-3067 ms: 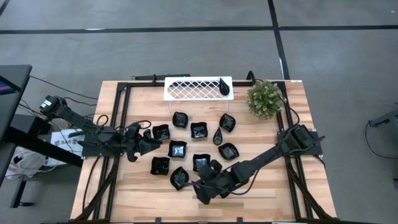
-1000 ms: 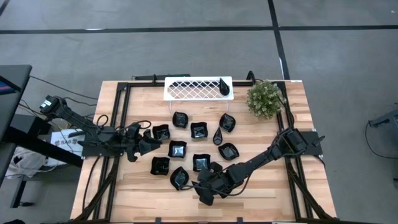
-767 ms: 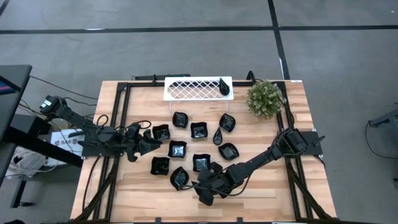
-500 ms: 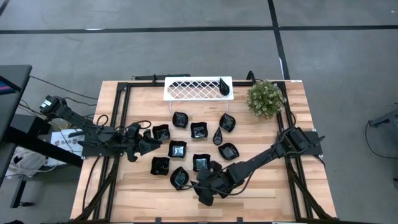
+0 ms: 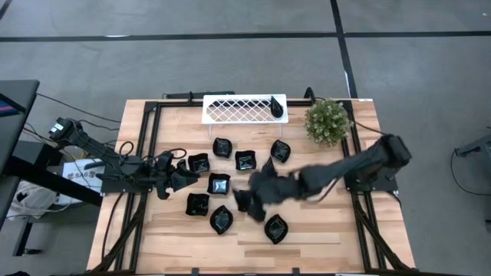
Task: Pick & Place Mini shaped plates
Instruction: Stack the drop-shaped plate on top of the drop-shaped plate on the shelf
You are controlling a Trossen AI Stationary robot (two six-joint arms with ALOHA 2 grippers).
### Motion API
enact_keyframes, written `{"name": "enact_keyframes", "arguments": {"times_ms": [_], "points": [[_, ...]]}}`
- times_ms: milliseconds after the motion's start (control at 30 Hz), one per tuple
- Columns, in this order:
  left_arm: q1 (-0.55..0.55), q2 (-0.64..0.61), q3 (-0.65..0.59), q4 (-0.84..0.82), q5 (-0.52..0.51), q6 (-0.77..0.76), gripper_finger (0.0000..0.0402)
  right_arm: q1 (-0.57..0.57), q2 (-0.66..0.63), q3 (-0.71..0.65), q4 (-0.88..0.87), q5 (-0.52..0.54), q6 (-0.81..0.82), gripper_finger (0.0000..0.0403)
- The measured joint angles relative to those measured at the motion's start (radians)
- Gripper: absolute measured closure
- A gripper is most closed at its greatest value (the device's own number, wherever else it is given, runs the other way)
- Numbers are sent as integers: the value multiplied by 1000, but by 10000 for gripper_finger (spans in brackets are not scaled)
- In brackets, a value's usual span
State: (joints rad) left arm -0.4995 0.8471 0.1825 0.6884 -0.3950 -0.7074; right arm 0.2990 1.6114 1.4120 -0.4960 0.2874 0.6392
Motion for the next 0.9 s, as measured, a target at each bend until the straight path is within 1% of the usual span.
{"name": "enact_keyframes", "arguments": {"times_ms": [100, 233, 367, 400, 500, 600, 633, 767, 900], "points": [[8, 0, 0, 0, 0, 1, 271, -94, -76, 0, -50, 20, -65, 403], [40, 0, 0, 0, -4, 3, 271, -258, -161, 0, -105, 24, -165, 403], [92, 0, 0, 0, -5, 14, 271, -452, -210, 0, -140, -21, -281, 403], [104, 0, 0, 0, -5, 22, 271, -504, -214, 0, -154, -34, -310, 403], [142, 0, 0, 0, -5, 43, 271, -661, -216, 0, -200, -129, -367, 403], [174, 0, 0, 0, -5, 62, 271, -798, -189, -2, -255, -226, -415, 403], [181, 0, 0, 0, -5, 67, 271, -836, -176, -2, -266, -244, -433, 403], [205, 0, 0, 0, -6, 75, 271, -942, -136, -2, -263, -303, -463, 403], [208, 0, 0, 0, -50, 75, 271, -984, -95, -2, -264, -350, -465, 403]]}}
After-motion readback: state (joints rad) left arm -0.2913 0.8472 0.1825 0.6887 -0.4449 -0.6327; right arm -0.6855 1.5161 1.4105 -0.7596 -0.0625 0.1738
